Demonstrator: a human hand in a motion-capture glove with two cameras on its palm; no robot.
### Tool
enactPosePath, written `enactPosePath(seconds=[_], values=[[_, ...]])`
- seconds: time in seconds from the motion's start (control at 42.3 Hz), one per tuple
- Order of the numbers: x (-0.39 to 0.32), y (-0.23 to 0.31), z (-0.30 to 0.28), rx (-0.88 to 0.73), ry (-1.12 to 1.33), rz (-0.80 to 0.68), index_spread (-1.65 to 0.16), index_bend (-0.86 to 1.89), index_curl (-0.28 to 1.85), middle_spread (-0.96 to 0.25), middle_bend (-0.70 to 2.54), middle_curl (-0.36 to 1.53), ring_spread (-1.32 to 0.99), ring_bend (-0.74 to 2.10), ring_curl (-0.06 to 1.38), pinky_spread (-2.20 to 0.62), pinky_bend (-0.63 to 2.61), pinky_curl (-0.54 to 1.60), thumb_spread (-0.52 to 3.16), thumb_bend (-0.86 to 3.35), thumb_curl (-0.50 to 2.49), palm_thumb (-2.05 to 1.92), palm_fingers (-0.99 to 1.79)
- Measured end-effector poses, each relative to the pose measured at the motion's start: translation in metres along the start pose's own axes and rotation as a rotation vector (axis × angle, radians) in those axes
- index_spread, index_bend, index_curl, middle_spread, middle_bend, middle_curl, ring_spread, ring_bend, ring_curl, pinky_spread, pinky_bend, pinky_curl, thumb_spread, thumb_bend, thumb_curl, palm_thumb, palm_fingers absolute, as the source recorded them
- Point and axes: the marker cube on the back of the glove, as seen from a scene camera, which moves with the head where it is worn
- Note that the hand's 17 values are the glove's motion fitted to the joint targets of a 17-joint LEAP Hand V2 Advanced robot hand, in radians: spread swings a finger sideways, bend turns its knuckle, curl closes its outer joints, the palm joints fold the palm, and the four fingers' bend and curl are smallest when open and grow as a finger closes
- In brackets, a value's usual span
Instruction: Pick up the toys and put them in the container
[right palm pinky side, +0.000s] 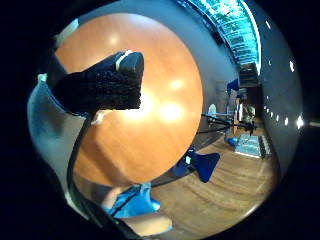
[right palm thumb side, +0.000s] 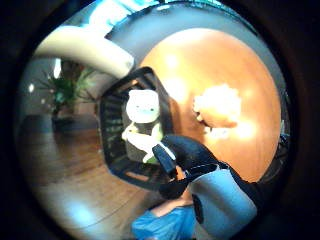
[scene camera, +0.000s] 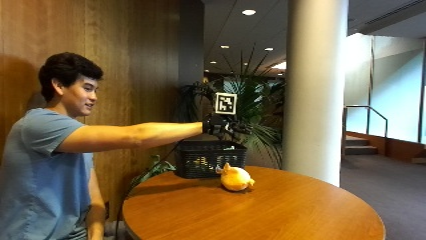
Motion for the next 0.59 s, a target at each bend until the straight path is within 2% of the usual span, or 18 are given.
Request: enactPosePath(seconds=[0.071, 0.142, 0.213, 0.307, 0.591], values=[[0.006, -0.011, 0.020, -0.027, -0.028, 0.127, -0.28, 0.06, 0.18, 0.06, 0.14, 0.38, 0.09, 0.47, 0.34, 0.03, 1.56, 0.40, 1.09, -0.03, 0.36, -0.01, -0.24], [0.020, -0.015, 0.048, -0.061, 0.033, 0.046, -0.28, 0.06, 0.17, 0.06, 0.13, 0.36, 0.10, 0.44, 0.33, 0.03, 1.56, 0.39, 1.10, -0.02, 0.35, 0.00, -0.26], [0.027, -0.020, 0.071, -0.084, 0.036, 0.046, -0.27, 0.06, 0.16, 0.06, 0.13, 0.35, 0.10, 0.43, 0.33, 0.04, 1.55, 0.39, 1.10, -0.02, 0.35, 0.01, -0.26], [0.035, -0.019, 0.095, -0.099, 0.052, -0.102, -0.27, 0.06, 0.15, 0.06, 0.12, 0.33, 0.10, 0.41, 0.33, 0.04, 1.54, 0.38, 1.10, -0.01, 0.35, 0.03, -0.27], [0.035, -0.028, 0.161, -0.211, 0.084, -0.138, -0.27, 0.06, 0.14, 0.06, 0.12, 0.28, 0.10, 0.41, 0.33, 0.04, 1.52, 0.36, 1.11, -0.02, 0.33, 0.07, -0.24]])
